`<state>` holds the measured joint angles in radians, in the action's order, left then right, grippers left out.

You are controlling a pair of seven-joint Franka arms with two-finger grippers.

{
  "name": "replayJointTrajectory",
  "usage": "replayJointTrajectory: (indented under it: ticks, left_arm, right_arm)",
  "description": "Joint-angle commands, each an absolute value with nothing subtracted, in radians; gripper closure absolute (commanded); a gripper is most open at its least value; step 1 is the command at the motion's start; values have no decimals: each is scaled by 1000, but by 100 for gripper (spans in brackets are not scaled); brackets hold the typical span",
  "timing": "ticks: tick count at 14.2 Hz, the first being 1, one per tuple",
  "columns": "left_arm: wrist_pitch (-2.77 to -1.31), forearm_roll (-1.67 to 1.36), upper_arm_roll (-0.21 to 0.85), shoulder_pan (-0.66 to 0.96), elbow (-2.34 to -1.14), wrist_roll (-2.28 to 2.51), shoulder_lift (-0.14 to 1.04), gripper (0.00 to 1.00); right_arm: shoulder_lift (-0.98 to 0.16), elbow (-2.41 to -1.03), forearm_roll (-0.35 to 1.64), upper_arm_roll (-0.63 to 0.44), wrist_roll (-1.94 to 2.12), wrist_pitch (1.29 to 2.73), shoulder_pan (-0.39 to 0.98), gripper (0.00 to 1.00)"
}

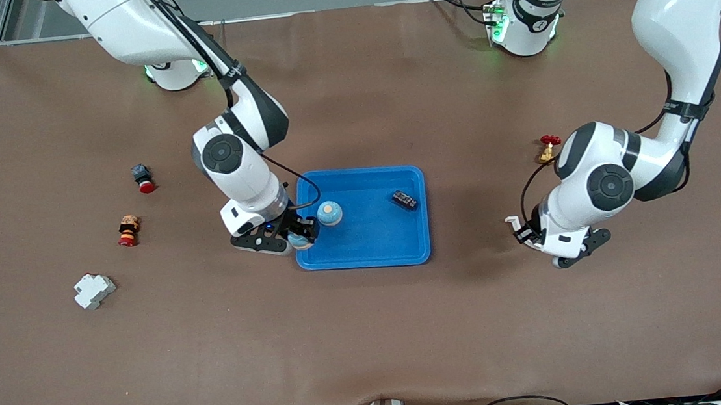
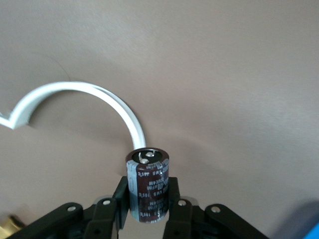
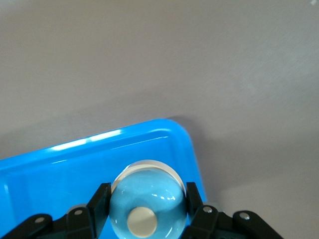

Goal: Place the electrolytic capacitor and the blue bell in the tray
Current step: 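Carry the capacitor and the bell over the tray with both grippers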

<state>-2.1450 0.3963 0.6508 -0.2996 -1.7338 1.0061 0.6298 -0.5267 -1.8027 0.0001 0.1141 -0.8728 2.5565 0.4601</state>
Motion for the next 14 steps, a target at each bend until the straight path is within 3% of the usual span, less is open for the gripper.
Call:
replayJointTrajectory:
  ticks: [1,11,14]
  left_arm:
    - [-2123,382,647,-253,-1695,1093,653,99]
    - [-2125,390,637,-16,-1556,1429,716,99]
    - [-2125,388,588,72,-1517,1479,739,99]
  right_arm:
    - [-613,-1700,14,110,-968,2545,498,100]
    - [-715,-1661,-8,97,-1022,2585,538,100]
    - [-732,-1654,-34,91,-1022,2585,537,100]
